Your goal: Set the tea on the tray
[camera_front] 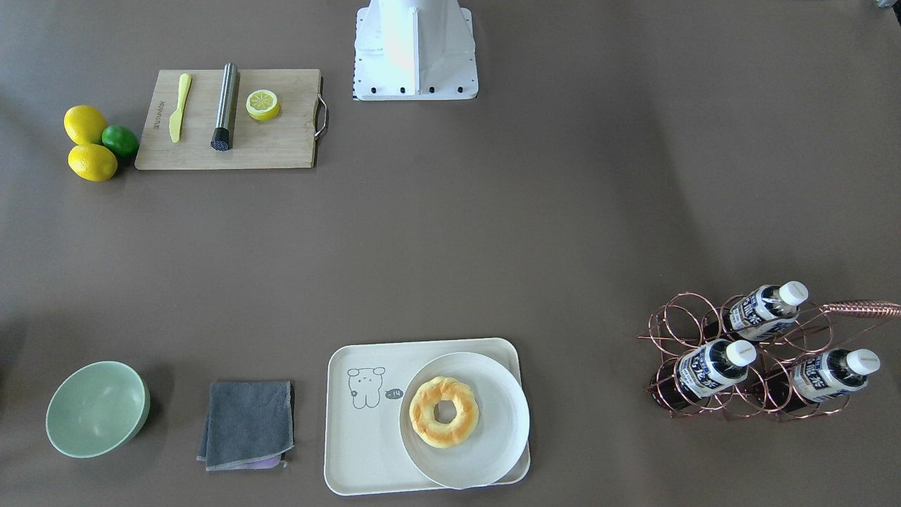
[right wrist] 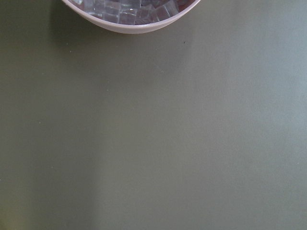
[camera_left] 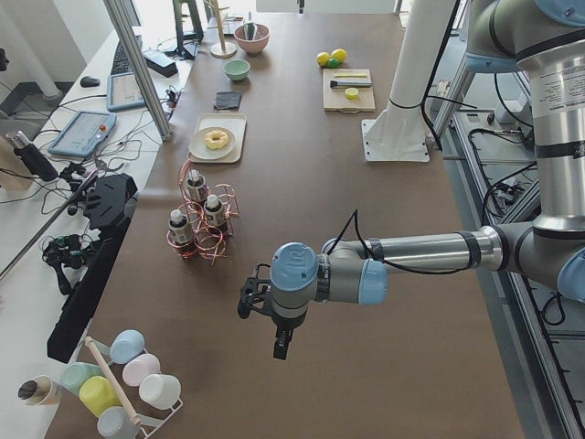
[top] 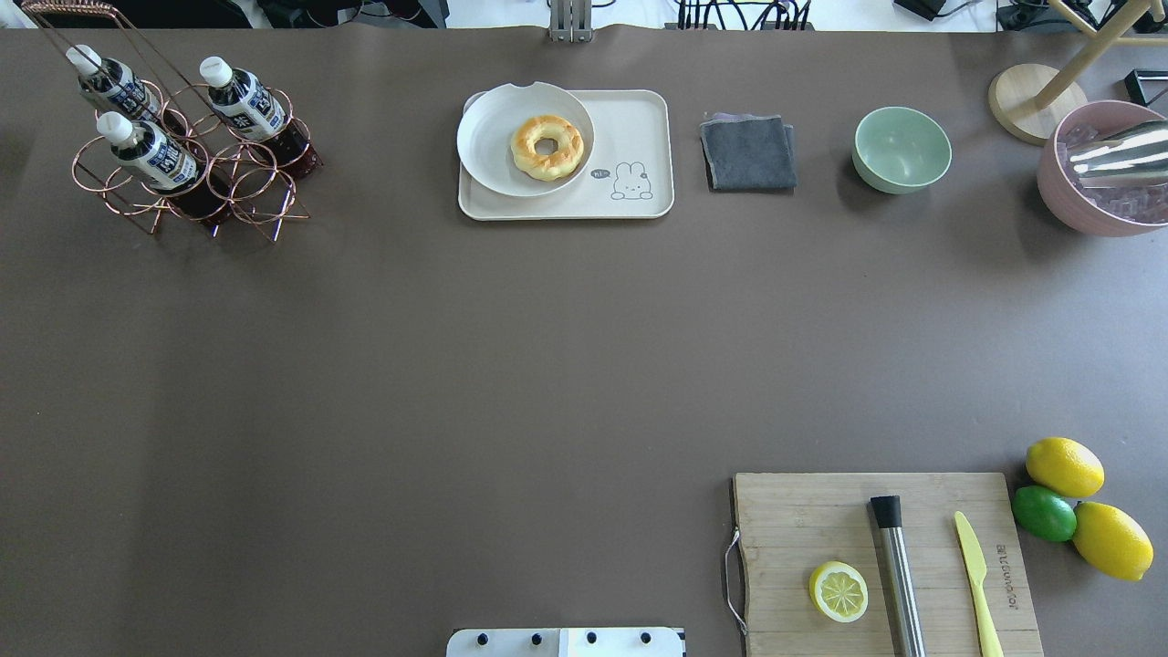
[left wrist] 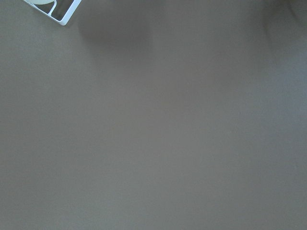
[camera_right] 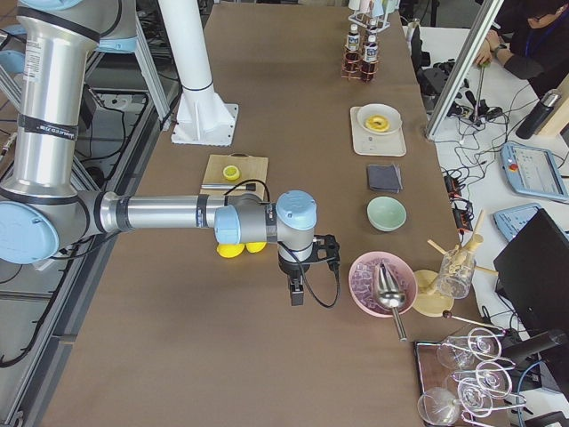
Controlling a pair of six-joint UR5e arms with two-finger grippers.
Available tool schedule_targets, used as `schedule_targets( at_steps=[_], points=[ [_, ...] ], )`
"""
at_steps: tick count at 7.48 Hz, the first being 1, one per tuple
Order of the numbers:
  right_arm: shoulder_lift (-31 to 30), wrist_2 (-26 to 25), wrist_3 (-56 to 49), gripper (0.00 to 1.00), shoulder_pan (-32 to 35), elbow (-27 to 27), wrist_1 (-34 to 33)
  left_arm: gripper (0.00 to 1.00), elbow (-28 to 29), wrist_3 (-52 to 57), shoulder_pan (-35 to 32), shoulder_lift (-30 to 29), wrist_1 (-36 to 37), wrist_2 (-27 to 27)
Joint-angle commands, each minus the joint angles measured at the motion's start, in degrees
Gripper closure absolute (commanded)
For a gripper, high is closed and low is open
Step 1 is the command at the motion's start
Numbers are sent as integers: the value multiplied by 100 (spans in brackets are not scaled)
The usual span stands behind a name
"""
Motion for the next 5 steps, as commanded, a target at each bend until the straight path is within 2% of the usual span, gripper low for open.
schedule_targets(
  at_steps=[1, 5],
  points=[
    [-5, 0, -9, 0, 0, 9, 0, 0, -80, 28, 9, 119, -130, 9],
    [-14, 0, -9, 0, 0, 9, 0, 0, -125, 28, 9, 164, -158, 9]
  ],
)
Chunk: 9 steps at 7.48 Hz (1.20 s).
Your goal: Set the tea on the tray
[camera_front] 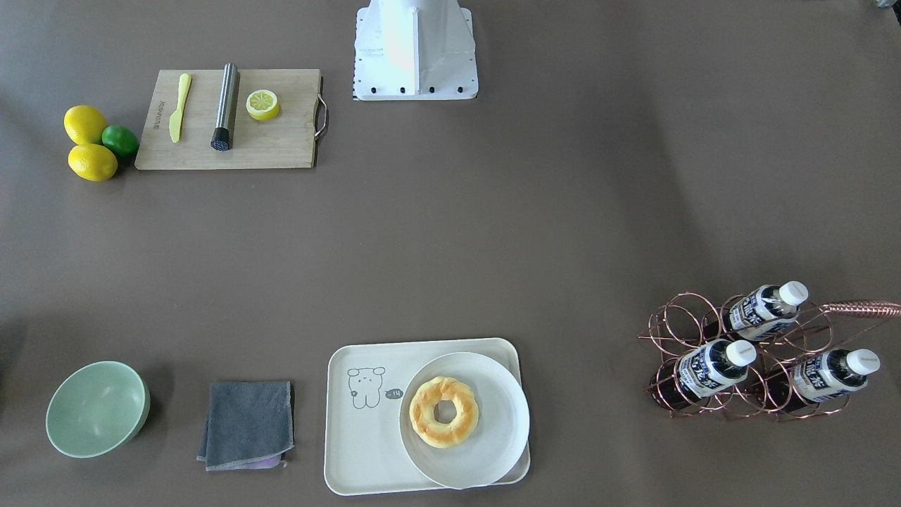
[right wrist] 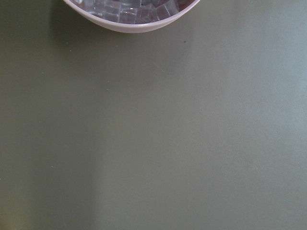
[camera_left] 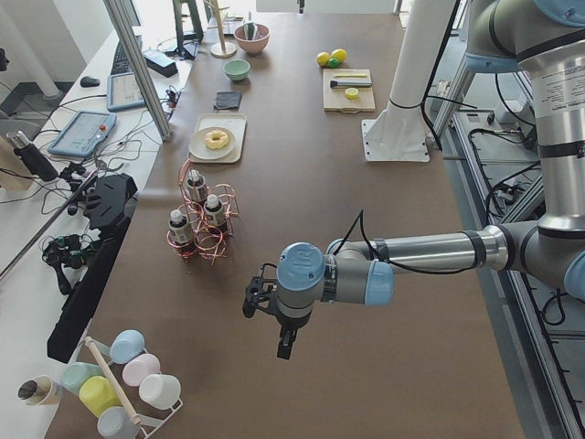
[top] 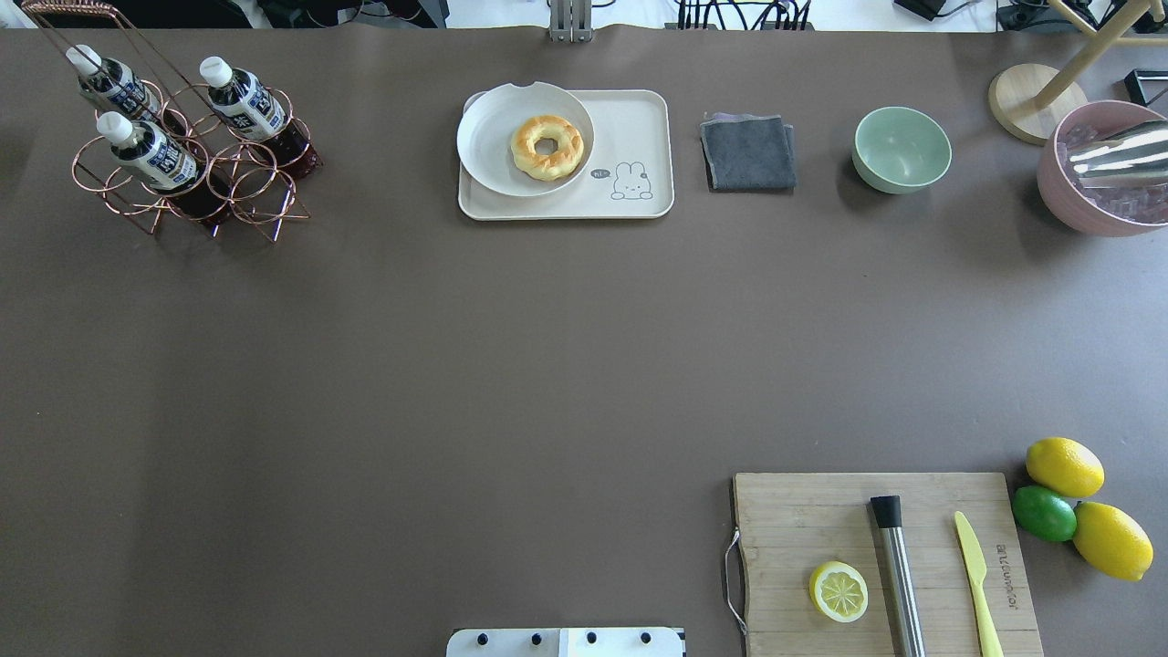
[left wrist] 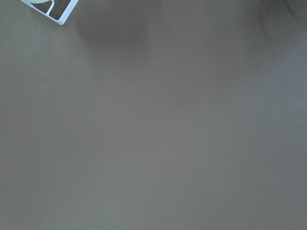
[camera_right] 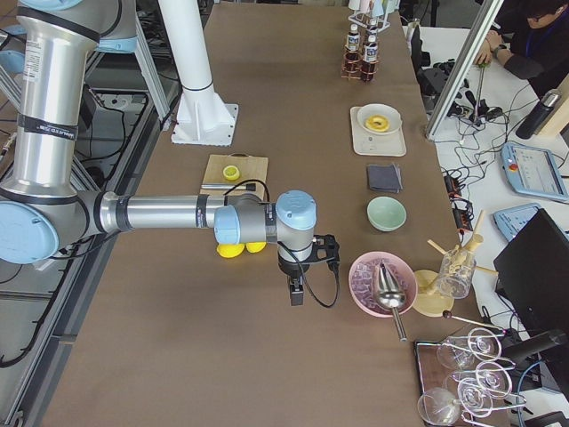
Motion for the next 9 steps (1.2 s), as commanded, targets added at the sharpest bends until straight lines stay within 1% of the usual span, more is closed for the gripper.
schedule_targets(
  at_steps=[1, 3, 4, 5, 6, 7, 8, 9],
  points=[
    [-5, 18, 0, 0, 0, 1, 0, 0, -24, -34, 9, -80, -23, 9],
    [-14, 96, 0, 0, 0, 18, 0, 0, -42, -52, 9, -256, -14, 1],
    [-14, 97, 0, 0, 0, 10, 0, 0, -42, -52, 9, -431, -14, 0],
    [-14, 105, 8, 0, 0, 1, -9, 0, 10, -52, 9, -711, -179, 0],
    [-14, 166, 9, 0, 0, -8, -9, 0, 124, -17, 9, -679, -216, -43],
    [-22, 202, 0, 0, 0, 1, -17, 0, 195, -25, 0, -678, -303, -548],
    [-14, 202, 26, 0, 0, 1, -9, 0, 169, -60, 0, -748, -278, -814],
    [39, 220, 70, 0, 0, 18, 0, 0, 247, 9, 0, -740, -460, -817]
  ],
)
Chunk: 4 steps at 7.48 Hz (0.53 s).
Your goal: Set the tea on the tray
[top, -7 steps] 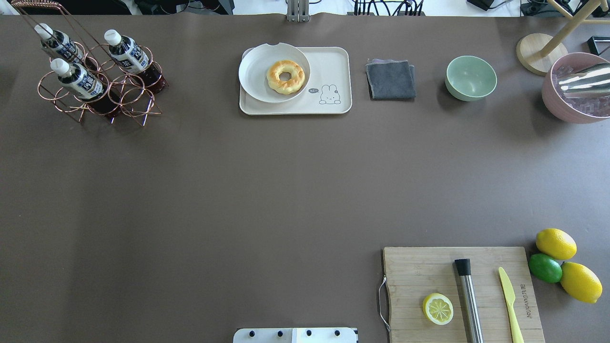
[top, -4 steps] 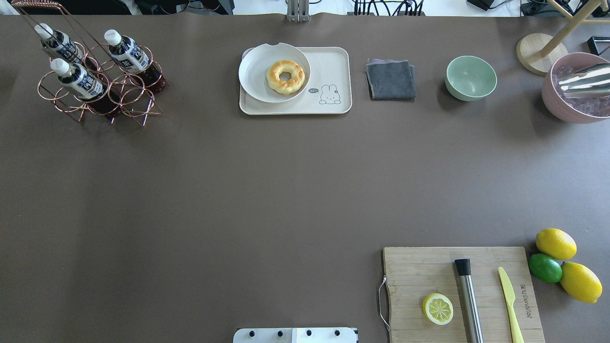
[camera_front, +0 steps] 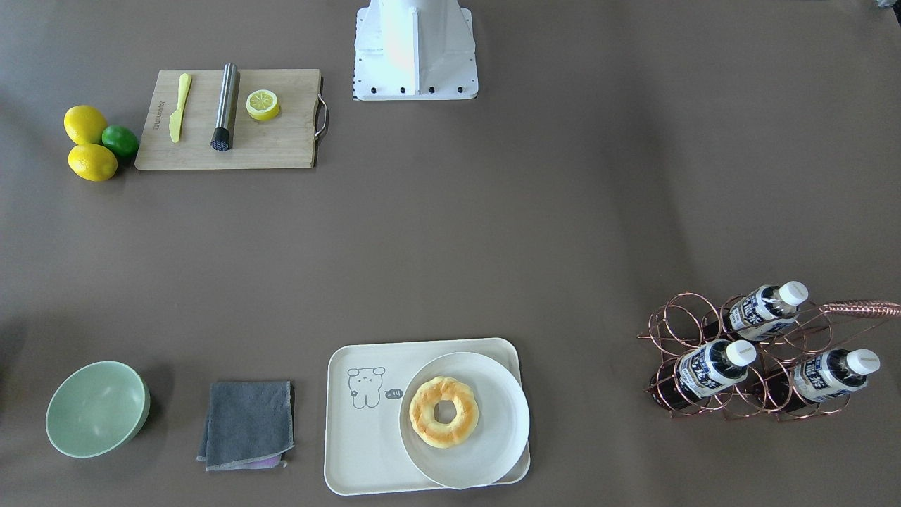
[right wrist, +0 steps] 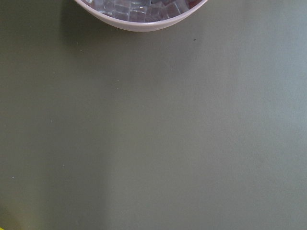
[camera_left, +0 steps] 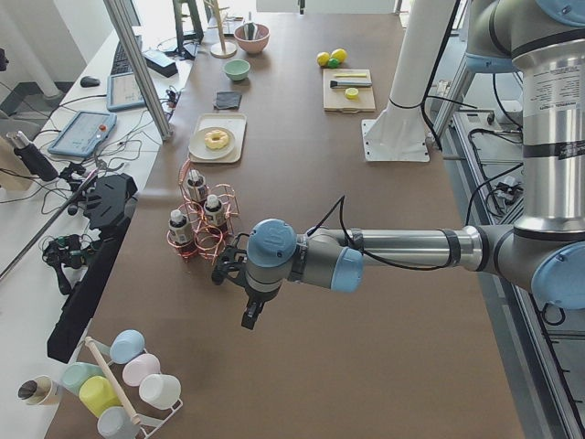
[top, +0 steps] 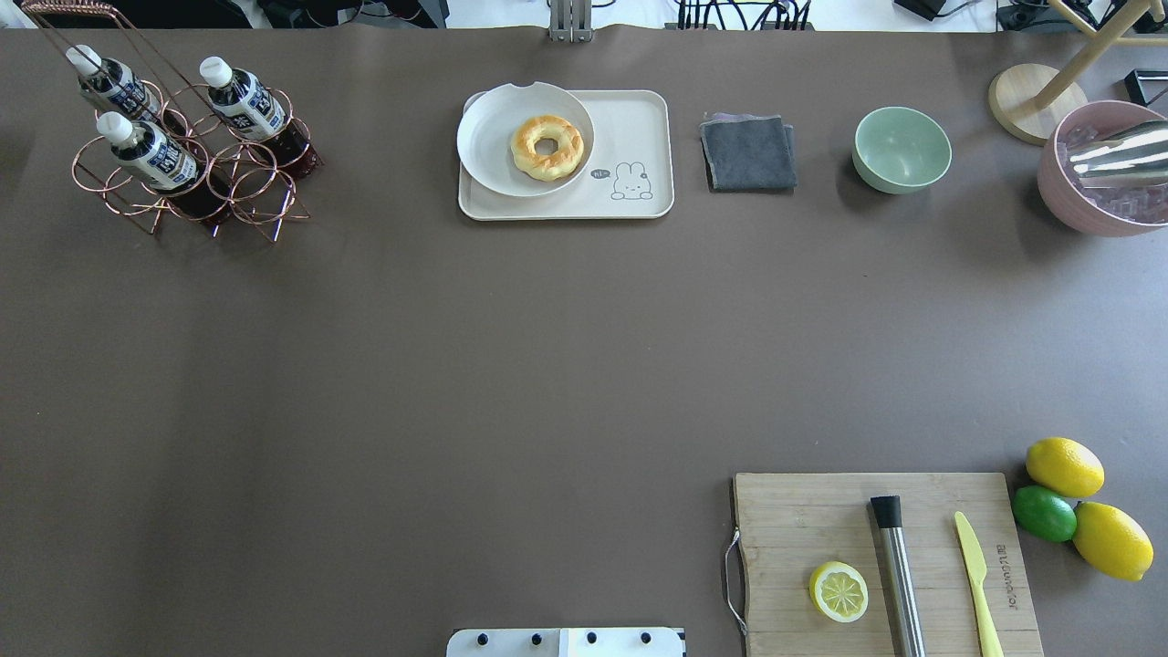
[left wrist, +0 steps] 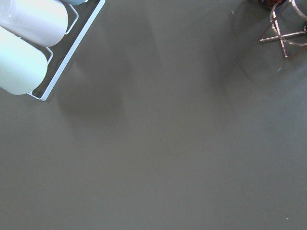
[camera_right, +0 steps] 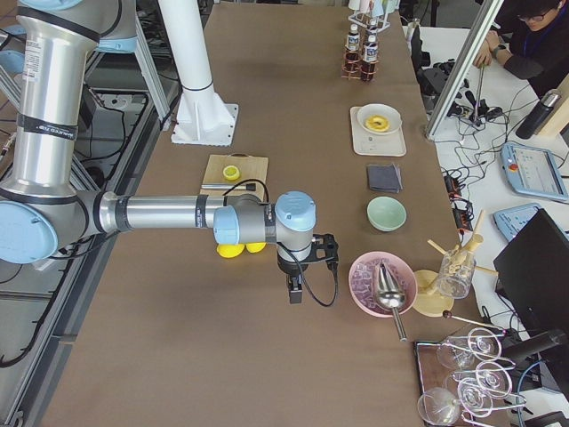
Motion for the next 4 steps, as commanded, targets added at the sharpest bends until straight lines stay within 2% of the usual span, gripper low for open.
schedule_targets(
  at_steps=[1, 3, 4],
  points=[
    [71, 99, 46, 0, 0, 70, 98, 0, 44, -21, -2, -35, -807, -258],
    [88, 153, 46, 0, 0, 71, 441, 0, -18, -667, 24, -157, -1251, -258],
    [89, 135, 55, 0, 0, 45, 781, 2, -53, -1072, 311, -549, -1383, -223]
  ],
)
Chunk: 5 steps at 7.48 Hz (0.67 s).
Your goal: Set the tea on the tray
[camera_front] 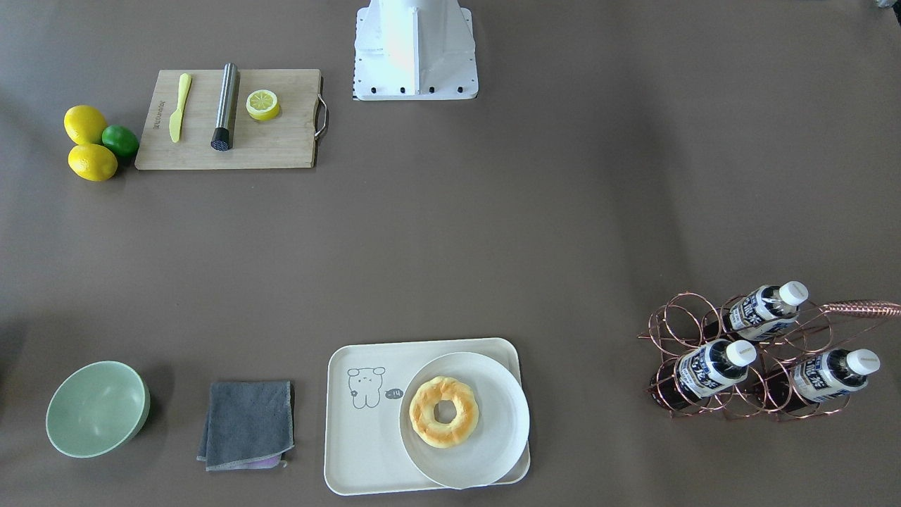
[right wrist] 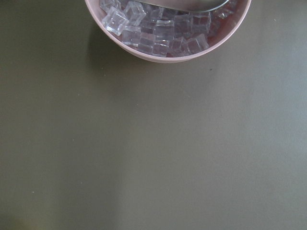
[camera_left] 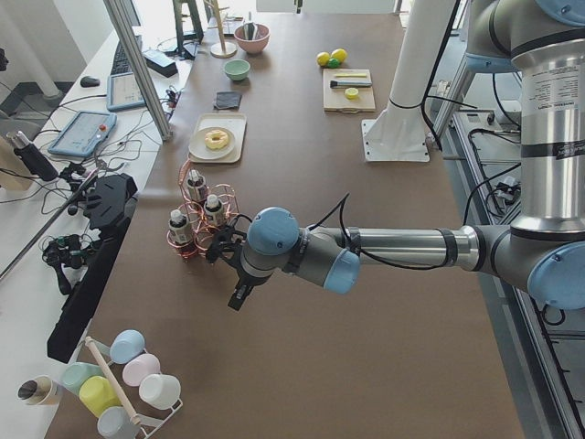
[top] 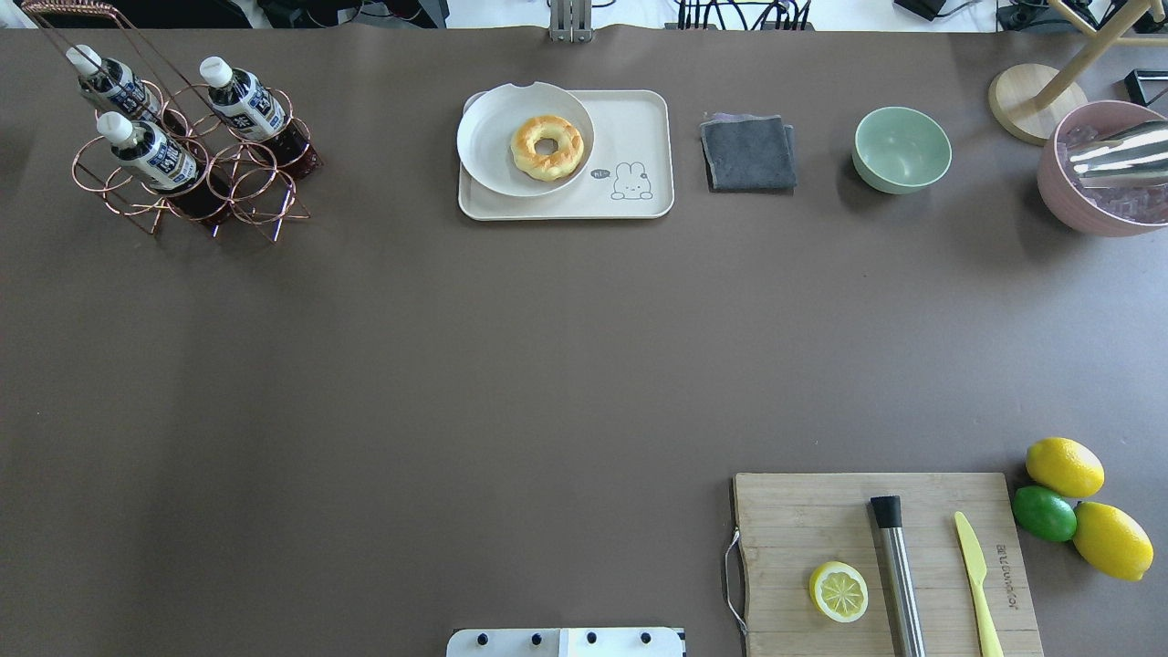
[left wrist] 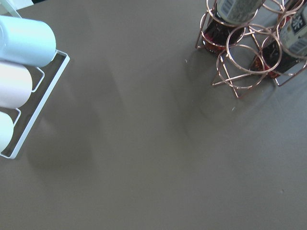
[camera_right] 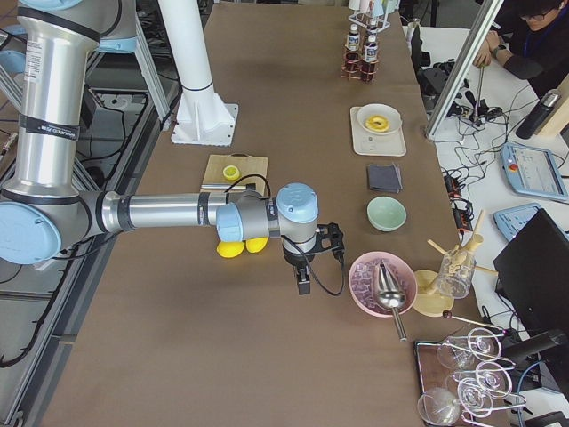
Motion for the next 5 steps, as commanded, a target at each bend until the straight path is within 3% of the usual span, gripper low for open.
schedule_targets(
  at_steps=[1, 2, 3, 5],
  points=[
    [12, 32, 18, 0, -9, -58, 611, 2, -239, -1485, 472, -502, -567, 39],
    [12, 41, 10, 0, -9, -85, 622, 1, -328, -2799, 691, -511, -1501, 92],
    [12, 50, 10, 0, -9, -85, 622, 1, -390, -3778, 1129, -502, -2293, 797],
    [-15, 59, 10, 0, -17, -85, 622, 2, -722, -4672, 2401, -511, -2564, 2701]
  ],
)
